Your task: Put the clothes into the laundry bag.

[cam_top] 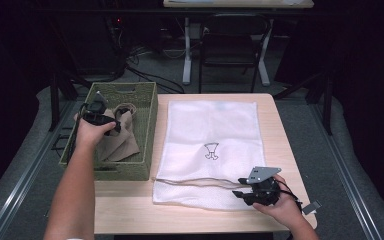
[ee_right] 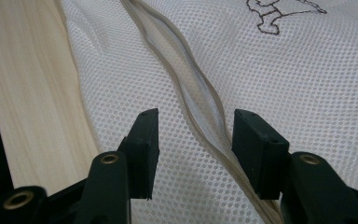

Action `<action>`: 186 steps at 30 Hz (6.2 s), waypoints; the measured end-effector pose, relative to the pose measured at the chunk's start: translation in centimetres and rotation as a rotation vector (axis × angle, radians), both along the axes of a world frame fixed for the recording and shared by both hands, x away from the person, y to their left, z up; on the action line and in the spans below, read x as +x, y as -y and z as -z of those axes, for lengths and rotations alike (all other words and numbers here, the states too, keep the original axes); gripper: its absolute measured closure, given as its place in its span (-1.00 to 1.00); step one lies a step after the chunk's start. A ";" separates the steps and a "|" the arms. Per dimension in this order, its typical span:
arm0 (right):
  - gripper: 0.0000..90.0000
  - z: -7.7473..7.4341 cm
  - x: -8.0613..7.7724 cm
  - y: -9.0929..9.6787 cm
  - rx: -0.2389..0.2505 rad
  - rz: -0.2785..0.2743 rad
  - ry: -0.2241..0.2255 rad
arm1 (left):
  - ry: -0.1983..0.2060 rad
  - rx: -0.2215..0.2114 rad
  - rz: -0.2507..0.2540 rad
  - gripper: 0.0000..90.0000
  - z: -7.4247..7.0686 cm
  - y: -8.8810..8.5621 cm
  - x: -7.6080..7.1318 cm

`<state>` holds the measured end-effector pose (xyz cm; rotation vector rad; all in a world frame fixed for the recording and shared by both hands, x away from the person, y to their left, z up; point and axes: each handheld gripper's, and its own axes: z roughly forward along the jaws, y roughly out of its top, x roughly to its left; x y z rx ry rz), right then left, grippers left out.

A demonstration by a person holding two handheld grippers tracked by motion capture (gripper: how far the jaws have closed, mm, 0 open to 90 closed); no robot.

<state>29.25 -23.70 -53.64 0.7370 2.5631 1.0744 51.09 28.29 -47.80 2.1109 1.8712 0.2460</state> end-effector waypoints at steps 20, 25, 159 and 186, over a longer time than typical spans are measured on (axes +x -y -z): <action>0.14 0.0 0.0 -0.1 0.004 -0.005 -0.003 | -0.033 0.059 0.028 -0.71 2.0 2.3 0.7; 0.14 0.1 0.0 -0.1 0.002 -0.010 -0.002 | -0.038 0.065 0.022 -0.71 2.6 2.1 0.9; 0.13 0.1 -0.2 0.1 -0.019 -0.009 0.005 | -0.058 0.019 0.031 0.34 -4.6 0.4 -0.3; 0.13 0.1 -0.1 0.2 -0.022 0.008 0.003 | -0.043 0.035 0.174 0.33 -8.7 2.6 -3.0</action>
